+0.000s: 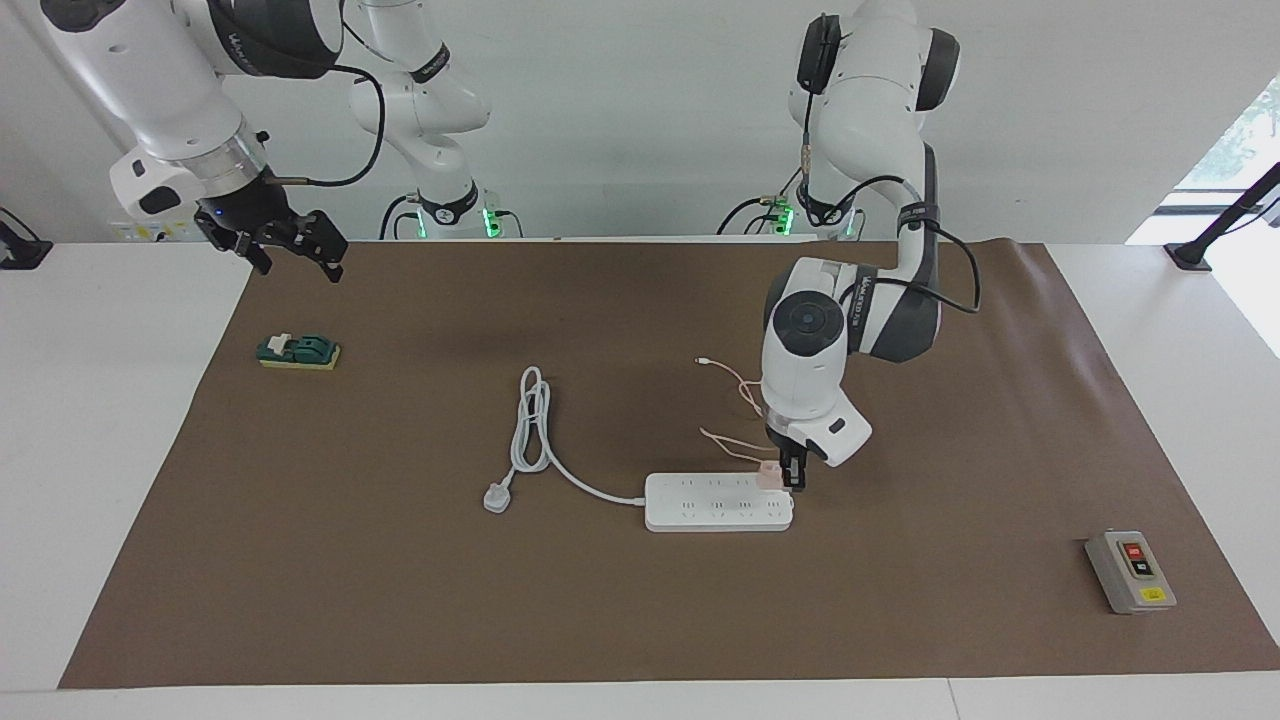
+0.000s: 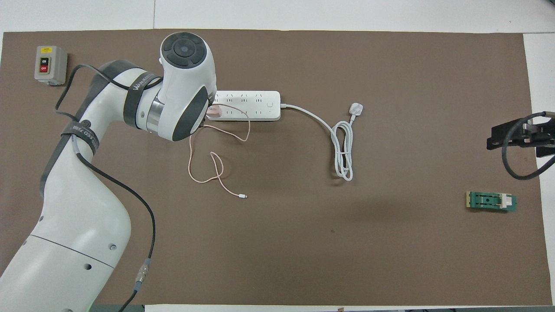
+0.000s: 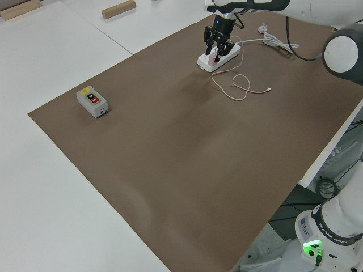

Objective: Plug charger into power strip
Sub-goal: 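Release the charger and lift the left gripper away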

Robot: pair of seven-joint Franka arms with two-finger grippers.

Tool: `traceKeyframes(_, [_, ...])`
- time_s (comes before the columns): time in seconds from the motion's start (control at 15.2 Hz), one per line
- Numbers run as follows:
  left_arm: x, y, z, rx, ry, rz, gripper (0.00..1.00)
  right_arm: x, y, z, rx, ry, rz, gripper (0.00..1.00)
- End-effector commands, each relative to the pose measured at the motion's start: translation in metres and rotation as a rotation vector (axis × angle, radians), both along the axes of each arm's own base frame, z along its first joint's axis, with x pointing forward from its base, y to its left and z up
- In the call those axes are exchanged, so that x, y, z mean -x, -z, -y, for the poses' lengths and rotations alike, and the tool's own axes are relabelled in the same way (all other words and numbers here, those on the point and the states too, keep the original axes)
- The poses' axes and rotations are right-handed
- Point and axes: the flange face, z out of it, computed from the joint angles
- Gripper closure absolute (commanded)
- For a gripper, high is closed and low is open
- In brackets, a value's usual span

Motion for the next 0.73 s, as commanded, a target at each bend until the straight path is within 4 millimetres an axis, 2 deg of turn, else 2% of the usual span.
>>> traceKeyframes(0.0, [-0.002,-0.057,-0.032,0.052,-0.010,0.000,0.00,0.004,-0.005,0.001,0.010,-0.021,-0.006,0.00])
traceKeyframes(0.2, [-0.001,-0.092,-0.048,0.078,0.029,0.028,0.00,0.004,-0.004,0.001,0.010,-0.021,-0.009,0.00])
traceKeyframes(0.46, [0.013,-0.132,-0.077,0.074,0.262,-0.032,0.00,0.004,-0.005,0.002,0.012,-0.020,-0.007,0.00])
traceKeyframes(0.66, [0.026,-0.164,-0.126,0.089,0.460,-0.099,0.00,0.004,-0.005,0.002,0.012,-0.021,-0.008,0.00])
